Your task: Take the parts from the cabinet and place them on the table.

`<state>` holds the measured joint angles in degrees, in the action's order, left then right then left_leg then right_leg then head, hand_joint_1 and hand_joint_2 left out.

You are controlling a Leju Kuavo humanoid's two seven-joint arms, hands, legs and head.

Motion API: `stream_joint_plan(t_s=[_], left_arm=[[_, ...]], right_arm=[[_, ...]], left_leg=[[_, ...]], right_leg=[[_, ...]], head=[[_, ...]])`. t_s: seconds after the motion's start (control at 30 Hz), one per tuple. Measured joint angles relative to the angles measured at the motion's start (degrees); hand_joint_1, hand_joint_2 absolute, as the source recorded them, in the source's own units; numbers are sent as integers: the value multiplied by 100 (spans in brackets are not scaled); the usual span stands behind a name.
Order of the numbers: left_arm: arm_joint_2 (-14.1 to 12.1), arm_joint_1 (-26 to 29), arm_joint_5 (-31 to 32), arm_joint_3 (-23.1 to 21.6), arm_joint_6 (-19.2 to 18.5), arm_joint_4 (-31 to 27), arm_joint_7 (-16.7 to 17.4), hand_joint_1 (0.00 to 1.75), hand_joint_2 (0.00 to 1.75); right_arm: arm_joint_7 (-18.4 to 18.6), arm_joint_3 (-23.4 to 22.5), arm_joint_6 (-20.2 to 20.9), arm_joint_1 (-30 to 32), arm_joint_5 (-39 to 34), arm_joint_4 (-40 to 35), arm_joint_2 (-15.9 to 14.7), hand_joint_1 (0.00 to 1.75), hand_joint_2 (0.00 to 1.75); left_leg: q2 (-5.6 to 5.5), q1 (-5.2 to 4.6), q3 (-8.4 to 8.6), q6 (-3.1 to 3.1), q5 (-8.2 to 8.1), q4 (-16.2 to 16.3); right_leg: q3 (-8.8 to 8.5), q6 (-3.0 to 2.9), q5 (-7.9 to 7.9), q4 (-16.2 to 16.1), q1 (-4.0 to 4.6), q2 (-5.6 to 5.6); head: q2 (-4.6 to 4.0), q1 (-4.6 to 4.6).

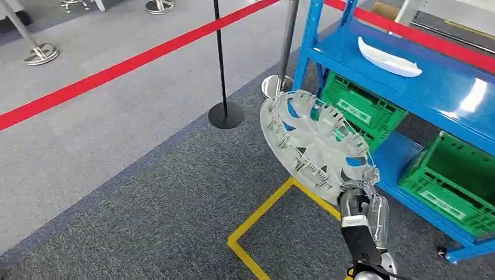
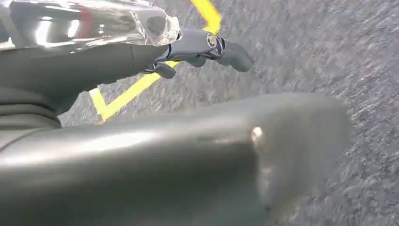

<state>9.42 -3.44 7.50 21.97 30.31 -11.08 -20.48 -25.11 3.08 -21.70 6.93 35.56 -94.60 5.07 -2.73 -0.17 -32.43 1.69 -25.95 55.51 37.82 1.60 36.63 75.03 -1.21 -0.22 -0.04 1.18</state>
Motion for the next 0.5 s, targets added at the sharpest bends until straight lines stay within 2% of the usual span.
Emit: stream_joint_plan(t_s=[0.03,0.07,0.1,0.13,0.17,0.27,0.3,0.33,0.37,0.4,0.43,0.47,0.5], left_arm=[[0,0,7,-18,-179,0,30,0,0],[2,0,13,-37,-335,0,37,0,0],[2,0,17,-48,-488,0,35,0,0],[-7,4,22,-61,-615,0,22,0,0],[-20,0,26,-79,-708,0,-2,0,0],[-66,34,28,-107,-985,0,-20,0,0],[-131,39,22,-109,-1149,0,-22,0,0],[-136,42,22,-120,-1305,0,-20,0,0],[-182,28,24,-125,-1422,0,-9,0,0],[-221,21,44,-129,-1538,0,33,0,0],[-265,22,83,-135,-1687,0,54,0,0],[-323,32,85,-142,-1826,0,83,0,0],[-400,45,66,-142,-1929,0,150,0,0]], right_arm=[[4,7,0,22,22,0,0,175,175],[9,13,0,32,35,0,-2,175,175],[9,20,0,34,41,0,-2,175,175],[9,22,2,39,44,0,-7,175,175],[4,33,7,52,41,-4,-4,175,175],[-20,42,72,74,39,-7,-13,175,175],[-35,57,90,70,37,-7,-9,175,175],[-53,68,116,63,35,-7,-11,175,175],[-68,72,120,70,24,-9,-11,175,175],[-88,66,129,79,-7,-7,-26,175,175],[-103,63,136,81,-35,-7,-48,175,175],[-118,63,146,84,-70,-7,-68,175,175],[-142,61,151,99,-87,-7,-85,175,175]], left_leg=[[-86,1,0,-2,-1,15],[-170,3,1,-16,-10,42],[-255,16,-2,-42,-28,79],[-314,12,-31,-69,-42,107],[-386,-9,-79,-102,-44,149],[-500,26,-127,-185,10,116],[-451,25,-149,-201,-14,148],[-98,-18,-200,-235,-109,275],[122,-15,-372,-267,-323,611],[216,-2,-620,-287,-572,1115],[240,7,-866,-299,-769,1607],[241,21,-1049,-310,-867,1971],[243,31,-1099,-313,-828,2052]], right_leg=[[-129,-12,-222,-309,-1,8],[-353,-25,-505,-817,-7,40],[-624,-32,-786,-1415,-21,151],[-760,-18,-717,-1676,-53,442],[-735,-43,-748,-1712,-34,390],[-735,-112,-770,-1679,19,264],[-741,-157,-799,-1707,-36,182],[-746,-189,-796,-1707,-33,128],[-744,-223,-790,-1707,-26,55],[-739,-229,-786,-1707,-22,-18],[-732,-235,-782,-1706,-18,-97],[-727,-239,-779,-1706,-18,-168],[-731,-242,-775,-1706,-18,-245]], head=[[0,-2],[0,-11],[0,-15],[0,-20],[0,-22],[0,-11],[0,-11],[0,22],[0,90],[0,96],[0,98],[0,105],[0,101]])
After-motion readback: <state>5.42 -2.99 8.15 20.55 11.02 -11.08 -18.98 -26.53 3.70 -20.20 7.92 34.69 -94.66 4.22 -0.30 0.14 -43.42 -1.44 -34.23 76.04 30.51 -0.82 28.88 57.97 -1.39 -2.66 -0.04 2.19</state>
